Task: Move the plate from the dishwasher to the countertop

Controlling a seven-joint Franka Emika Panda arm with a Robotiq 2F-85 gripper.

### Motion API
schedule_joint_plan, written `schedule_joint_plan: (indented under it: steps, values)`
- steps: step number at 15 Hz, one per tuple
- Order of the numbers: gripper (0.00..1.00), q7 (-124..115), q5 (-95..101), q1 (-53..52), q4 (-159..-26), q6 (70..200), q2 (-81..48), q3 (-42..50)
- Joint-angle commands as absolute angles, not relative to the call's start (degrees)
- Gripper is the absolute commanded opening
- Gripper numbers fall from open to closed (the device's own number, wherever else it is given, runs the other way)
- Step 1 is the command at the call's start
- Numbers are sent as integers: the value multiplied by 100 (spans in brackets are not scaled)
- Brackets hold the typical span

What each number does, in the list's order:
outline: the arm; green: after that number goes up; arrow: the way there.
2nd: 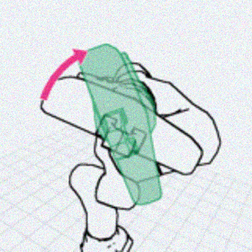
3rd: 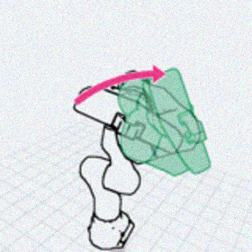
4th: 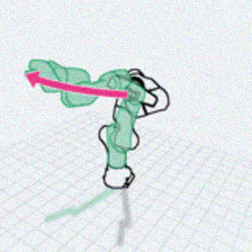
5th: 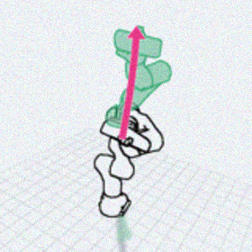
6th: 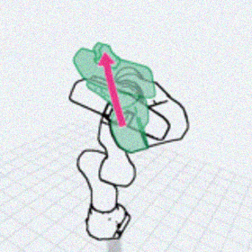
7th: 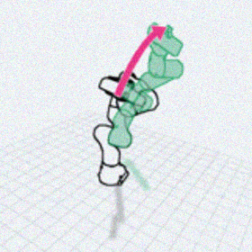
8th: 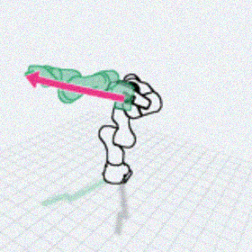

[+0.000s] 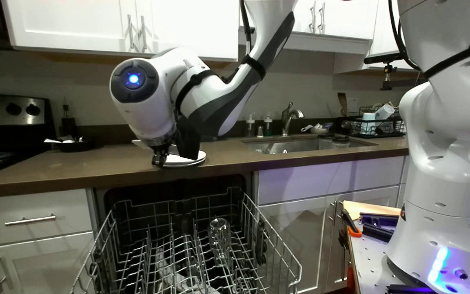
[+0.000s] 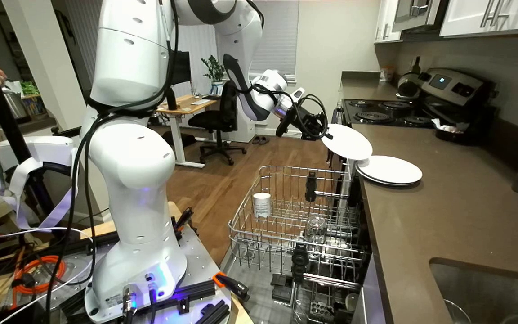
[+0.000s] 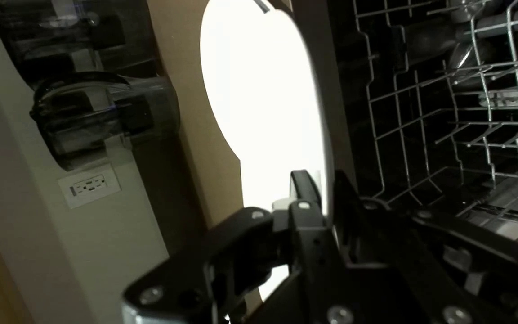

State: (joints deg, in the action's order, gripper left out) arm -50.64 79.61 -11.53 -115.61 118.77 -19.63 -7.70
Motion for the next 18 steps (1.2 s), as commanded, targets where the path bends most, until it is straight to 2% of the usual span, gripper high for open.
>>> schedule_joint_plan:
  steps: [1, 18]
  values:
    - [8, -5208, 8167, -1147, -11209, 11565, -2202, -664]
    - [8, -4985, 7970, -916, -9848, 11422, -3368, -149]
